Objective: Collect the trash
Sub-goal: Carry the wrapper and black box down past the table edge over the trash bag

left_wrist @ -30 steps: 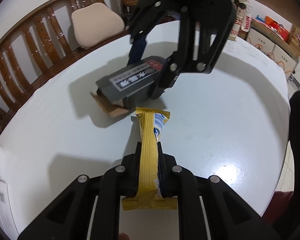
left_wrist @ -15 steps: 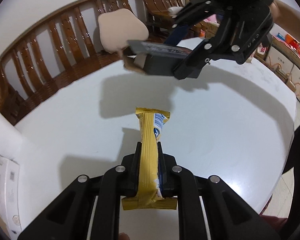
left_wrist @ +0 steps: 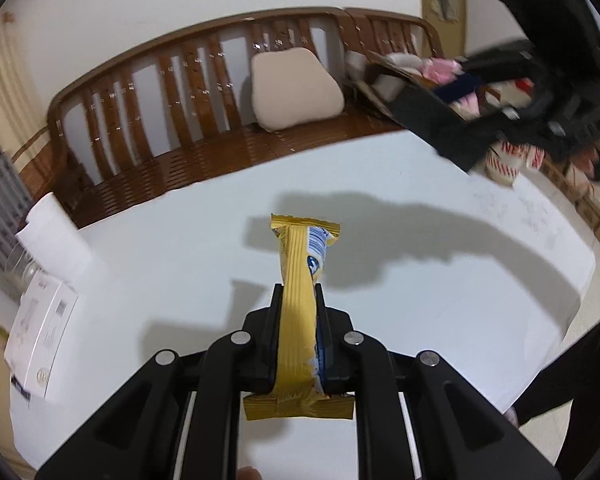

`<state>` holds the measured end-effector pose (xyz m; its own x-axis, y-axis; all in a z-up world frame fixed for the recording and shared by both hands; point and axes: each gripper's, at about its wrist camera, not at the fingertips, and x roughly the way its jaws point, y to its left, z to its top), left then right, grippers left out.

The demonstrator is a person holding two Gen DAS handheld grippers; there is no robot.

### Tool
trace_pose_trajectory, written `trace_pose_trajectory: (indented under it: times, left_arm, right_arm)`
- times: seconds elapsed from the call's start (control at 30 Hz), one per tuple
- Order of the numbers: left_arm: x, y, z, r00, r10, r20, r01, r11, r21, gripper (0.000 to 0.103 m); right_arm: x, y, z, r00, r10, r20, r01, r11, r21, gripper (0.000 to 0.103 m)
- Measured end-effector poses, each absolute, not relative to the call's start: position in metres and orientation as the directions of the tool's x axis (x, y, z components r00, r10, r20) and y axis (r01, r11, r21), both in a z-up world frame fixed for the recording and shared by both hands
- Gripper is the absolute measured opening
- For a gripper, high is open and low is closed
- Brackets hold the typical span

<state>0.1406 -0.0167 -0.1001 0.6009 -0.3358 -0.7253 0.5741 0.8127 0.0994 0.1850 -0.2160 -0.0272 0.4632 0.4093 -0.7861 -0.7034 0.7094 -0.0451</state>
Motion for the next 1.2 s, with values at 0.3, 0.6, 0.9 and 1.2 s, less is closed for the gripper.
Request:
trace_pose_trajectory:
  times: [0.3,0.6,0.9,1.2]
  left_arm:
    - [0.102,-0.02,-0.073,0.665,-0.289,-0.689,0.431,0.902,0.037,0.013]
    - [0.057,-0.024,-0.067,0.7,-0.211,-0.683,0.332,0.942,0.05,0.013]
    - [-0.006,-0.042,-0.076,0.714,-0.194,-0.673,0.305,0.951,0.05,0.013]
    - [-0.073,-0.06,-0.115,0.656,-0.232,-0.718,0.331,0.944,-0.003,0.013]
  right_arm:
    - [0.122,-0.233,-0.008,0.563,0.343,-0.752,-0.58,0.812,-0.064,0.052]
    - [0.055,-0.255,-0.006,0.624,0.286,-0.727,-0.447,0.894,-0.032,0.052]
    - [-0.018,-0.263,-0.018,0.678,0.194,-0.709,-0.313,0.949,-0.039,0.052]
    - [-0.09,-0.259,-0.055,0.682,0.153,-0.715,-0.257,0.966,-0.039,0.052]
